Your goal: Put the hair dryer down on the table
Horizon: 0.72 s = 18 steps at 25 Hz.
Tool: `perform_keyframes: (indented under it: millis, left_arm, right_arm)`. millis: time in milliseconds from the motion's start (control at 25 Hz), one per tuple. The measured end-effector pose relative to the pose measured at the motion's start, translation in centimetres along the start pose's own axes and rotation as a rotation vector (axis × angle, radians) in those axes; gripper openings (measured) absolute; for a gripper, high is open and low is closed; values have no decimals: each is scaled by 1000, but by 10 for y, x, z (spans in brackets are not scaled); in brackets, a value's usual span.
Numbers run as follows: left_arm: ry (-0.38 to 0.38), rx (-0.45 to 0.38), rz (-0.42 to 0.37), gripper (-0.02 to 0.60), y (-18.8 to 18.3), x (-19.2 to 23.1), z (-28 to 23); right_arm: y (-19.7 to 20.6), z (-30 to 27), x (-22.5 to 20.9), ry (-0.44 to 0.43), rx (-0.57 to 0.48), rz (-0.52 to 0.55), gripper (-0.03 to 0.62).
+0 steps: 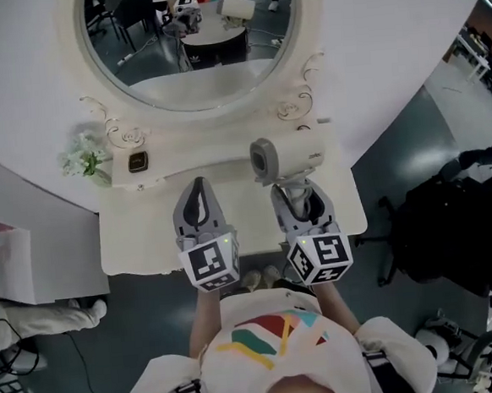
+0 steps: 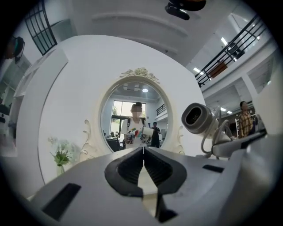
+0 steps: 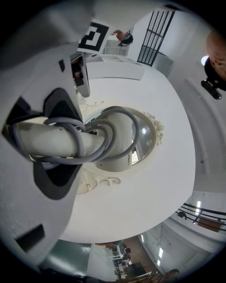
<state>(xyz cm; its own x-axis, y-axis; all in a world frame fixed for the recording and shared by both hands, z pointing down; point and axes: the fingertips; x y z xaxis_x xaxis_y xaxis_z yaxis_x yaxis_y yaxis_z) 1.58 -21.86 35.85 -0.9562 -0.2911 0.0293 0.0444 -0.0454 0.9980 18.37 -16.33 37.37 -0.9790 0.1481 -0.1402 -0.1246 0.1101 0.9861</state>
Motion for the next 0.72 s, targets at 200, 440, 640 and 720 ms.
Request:
perform_keyframes:
  millis: [200,440,640,720]
  left_arm:
    - [-48,-3,-2,6,-3,20,-1]
    - [-77,-22,-23,6,-11,32,-1]
    - [-98,-13,-39,6,-11,41,1]
    - [-103,-6,-43,6,-8,44,2]
  right_arm:
    - [8,-14,17,-33,21,26,227]
    - [6,-32,34,-79,10,67,227]
    - [7,-42,43,-105,10,57,227]
    - [10,-45,46,-109,16,54,227]
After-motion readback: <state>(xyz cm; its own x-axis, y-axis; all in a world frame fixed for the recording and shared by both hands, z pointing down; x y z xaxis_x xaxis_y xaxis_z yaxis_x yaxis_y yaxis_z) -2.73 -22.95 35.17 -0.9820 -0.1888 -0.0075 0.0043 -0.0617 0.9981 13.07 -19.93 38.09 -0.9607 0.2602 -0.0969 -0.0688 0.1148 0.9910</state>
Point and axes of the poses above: the fingertips, and each gripper's own axes: z backward along the fingers, x to its left, y out of its underside, and after that the axes turned 1 degree about z, right-handed
